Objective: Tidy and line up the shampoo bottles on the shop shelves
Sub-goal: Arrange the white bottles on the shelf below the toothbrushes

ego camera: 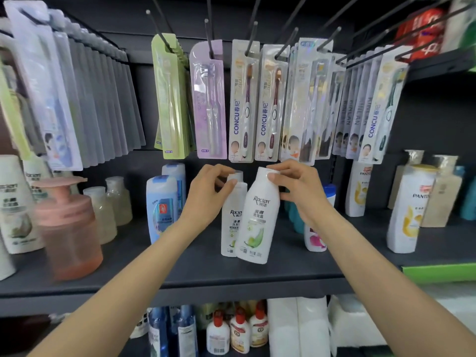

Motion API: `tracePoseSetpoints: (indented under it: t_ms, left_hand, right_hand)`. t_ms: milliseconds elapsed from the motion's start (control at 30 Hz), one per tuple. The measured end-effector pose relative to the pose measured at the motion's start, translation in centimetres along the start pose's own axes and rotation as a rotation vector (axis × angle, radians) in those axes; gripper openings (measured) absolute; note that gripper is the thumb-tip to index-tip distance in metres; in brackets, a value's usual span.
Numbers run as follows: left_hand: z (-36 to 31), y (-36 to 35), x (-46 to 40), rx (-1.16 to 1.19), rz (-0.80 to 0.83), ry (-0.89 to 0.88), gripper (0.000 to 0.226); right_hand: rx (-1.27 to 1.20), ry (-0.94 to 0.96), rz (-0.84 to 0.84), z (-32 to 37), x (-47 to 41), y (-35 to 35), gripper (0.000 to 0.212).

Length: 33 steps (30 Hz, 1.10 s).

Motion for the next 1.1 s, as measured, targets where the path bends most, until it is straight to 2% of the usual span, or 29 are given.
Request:
tracePoseSetpoints:
  t_ms: [67, 200, 267, 367, 533, 633, 700, 767, 867, 967, 1100]
  left_hand:
    - [-0.7, 0.6, 0.6, 0.072, 0.121, 0.009, 0.015]
    - [0.0, 1.8, 2.1, 0.086, 0.558, 0.185, 0.017]
    - [0.7, 2.7, 2.9, 0.124, 0.628, 0.258, 0.021]
    - [1.2, 4.0, 3.7, 0.122, 0.570, 0.239, 0.027]
    - [1.5, 6.2, 4.1, -0.259, 0.284, -0.015, 0.038]
    - [0.9, 6.9, 4.6, -0.488, 0.160, -0.199, 0.042]
    - [0.7, 7.2, 4.9, -0.525, 0.111, -0.267, 0.045]
    - [1.2, 7.4, 4.9, -0.468, 0.146, -0.196, 0.049]
    - [2.4, 7.6, 4.7, -0.311, 0.282, -0.049, 0.058]
    - [2.6, 7.9, 4.5, -0.319, 0.318, -0.057, 0.064]
    - [2.5, 8.1, 4.3, -0.430, 0.312, -0.117, 0.067]
  right_hand:
    - [-0.085, -0.037, -0.024, 0.1, 0.3, -0.5, 0.010]
    - [-0.286, -0.112, -0.081, -0.1, 0.6, -1.3, 0.008]
    - [-0.338, -0.136, -0.085, -0.4, 0.9, -1.6, 0.009]
    - [-0.314, -0.147, -0.030, -0.9, 1.3, -2.2, 0.017]
    - [-0.117, -0.179, 0.036, -1.1, 1.9, -3.0, 0.025]
    - [-0.100, -0.205, -0.029, -1.3, 2.0, -3.3, 0.032]
    - [-0.148, -0.192, -0.062, -1.3, 2.1, -3.4, 0.024]
    - [-0.208, -0.183, -0.048, -1.2, 2.2, -3.5, 0.011]
    - [-0.276, -0.174, -0.023, -1.4, 2.3, -3.3, 0.015]
    - [-0.345, -0.164, 0.008, -1.9, 2.5, -3.1, 0.026]
    - [-0.441, -0.156, 0.079, -2.3, 2.5, -2.9, 0.027]
Point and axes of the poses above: each hand's wrist, its own x-axis away from the middle knuckle, its own y-axis out of the back of the hand, z = x × y, the point moved 3 cm from there along -x, towards the middle knuckle, and after that the axes turned 8 degrees about -z, right-handed, at the moved point
